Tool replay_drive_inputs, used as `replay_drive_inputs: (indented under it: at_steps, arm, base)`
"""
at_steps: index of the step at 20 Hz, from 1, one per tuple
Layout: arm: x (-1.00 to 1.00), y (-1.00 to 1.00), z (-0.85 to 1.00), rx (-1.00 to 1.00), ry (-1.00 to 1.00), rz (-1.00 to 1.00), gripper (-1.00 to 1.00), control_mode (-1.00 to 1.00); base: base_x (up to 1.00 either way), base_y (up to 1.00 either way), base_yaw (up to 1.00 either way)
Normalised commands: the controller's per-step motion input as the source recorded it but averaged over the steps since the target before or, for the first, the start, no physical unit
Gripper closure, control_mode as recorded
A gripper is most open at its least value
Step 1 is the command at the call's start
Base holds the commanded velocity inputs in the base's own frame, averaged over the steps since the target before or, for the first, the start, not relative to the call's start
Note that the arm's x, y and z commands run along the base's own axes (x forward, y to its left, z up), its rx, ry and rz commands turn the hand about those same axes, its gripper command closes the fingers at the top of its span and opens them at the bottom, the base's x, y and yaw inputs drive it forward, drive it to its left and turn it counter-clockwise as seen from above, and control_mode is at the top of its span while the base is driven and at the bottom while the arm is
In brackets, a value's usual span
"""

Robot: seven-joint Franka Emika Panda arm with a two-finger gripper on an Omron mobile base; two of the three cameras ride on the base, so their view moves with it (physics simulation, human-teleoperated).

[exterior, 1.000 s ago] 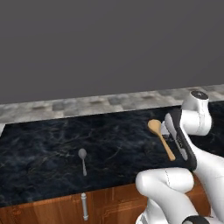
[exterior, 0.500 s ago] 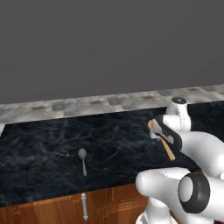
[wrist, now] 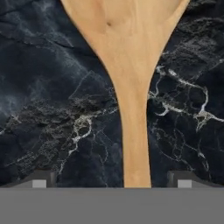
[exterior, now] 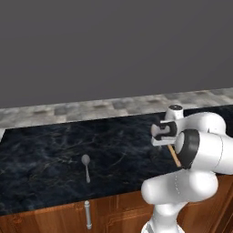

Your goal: Organize the utensils by type. Pick up the wooden spoons from the counter and place them in the open cabinet. Then pick up the metallic utensils from the counter and place them in the open drawer.

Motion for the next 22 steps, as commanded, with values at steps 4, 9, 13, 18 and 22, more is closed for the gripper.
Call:
replay_drive_inputs:
  at_steps: [4, 9, 13, 18, 22]
  arm:
    - [0.16, -0.14, -0.44, 0.0, 0.02, 0.04, -1.0, -1.0]
    - [0.0, -0.13, -0.29, 0.0, 0.0, 0.07, 1.0, -1.0]
    - [0.01, -0.18, -0.19, 0.0, 0.0, 0.09, 1.0, -1.0]
    - [0.0, -0.04, 0.28, 0.0, -0.01, 0.23, 1.0, -1.0]
    - [-0.19, 0.0, 0.8, 0.0, -0.03, 0.39, 1.0, -1.0]
  base:
    - [0.0, 0.0, 0.0]
    - [0.0, 0.0, 0.0]
    - [0.0, 0.0, 0.0]
    - [0.0, 0.0, 0.0]
    - [0.0, 0.0, 0.0]
